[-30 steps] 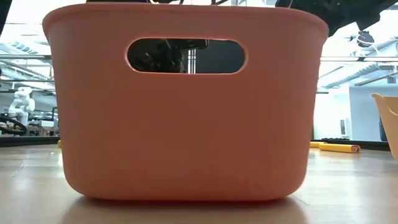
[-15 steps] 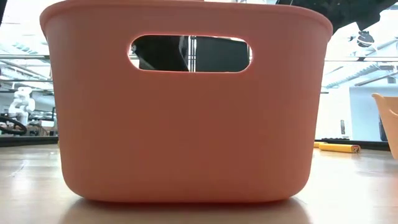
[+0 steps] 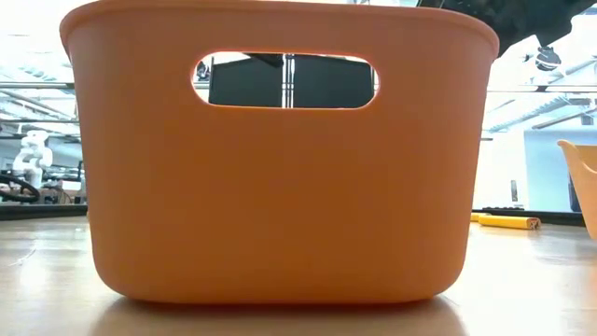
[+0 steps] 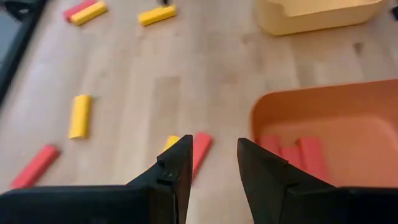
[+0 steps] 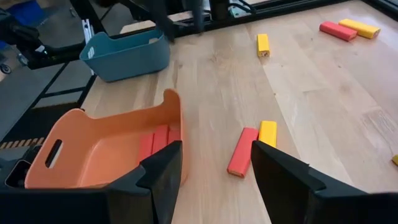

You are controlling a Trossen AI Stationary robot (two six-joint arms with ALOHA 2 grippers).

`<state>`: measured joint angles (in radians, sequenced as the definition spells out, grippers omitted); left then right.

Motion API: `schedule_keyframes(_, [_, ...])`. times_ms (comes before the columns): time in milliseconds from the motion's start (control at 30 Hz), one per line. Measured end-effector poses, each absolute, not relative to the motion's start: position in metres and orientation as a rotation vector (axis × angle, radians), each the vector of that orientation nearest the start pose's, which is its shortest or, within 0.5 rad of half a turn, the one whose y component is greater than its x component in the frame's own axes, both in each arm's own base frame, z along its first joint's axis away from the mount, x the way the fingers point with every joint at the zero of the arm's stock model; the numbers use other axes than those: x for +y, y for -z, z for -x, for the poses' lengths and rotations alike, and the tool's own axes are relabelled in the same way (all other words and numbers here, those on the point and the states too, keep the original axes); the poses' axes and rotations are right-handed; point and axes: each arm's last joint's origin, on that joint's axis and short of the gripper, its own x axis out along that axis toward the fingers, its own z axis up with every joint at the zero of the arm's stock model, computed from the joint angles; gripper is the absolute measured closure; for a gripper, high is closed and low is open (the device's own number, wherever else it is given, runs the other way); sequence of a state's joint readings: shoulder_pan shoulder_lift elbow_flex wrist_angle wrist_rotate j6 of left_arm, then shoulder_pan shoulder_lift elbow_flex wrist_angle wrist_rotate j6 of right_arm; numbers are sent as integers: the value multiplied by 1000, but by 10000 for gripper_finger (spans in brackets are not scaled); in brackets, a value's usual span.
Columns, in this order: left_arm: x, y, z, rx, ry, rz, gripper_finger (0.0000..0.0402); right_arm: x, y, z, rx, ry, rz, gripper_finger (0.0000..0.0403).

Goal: Sort blocks
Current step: Put the top center orange block into the orange bin

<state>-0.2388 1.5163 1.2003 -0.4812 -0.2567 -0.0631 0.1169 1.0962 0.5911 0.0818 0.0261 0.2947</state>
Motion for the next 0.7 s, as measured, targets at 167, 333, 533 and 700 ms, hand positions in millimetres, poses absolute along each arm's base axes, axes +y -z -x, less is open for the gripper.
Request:
schedule_keyframes(167, [-45,-280,-310,855,-91,-207,278,26,-232,-229,433,-26,-256,216])
schedule_keyframes(333, [-2,-279,-315,849,-123,-235,278,26,-232,-229,440,-23,-256,216])
schedule_keyframes(533, [63,-279,-315,762,-79,-123,278,27,-231,-229,443,-44,-165,216])
schedule_keyframes(700, [108,-277,-303,727,-92,-21,278,26,-233,-229,426,-63,-78,216])
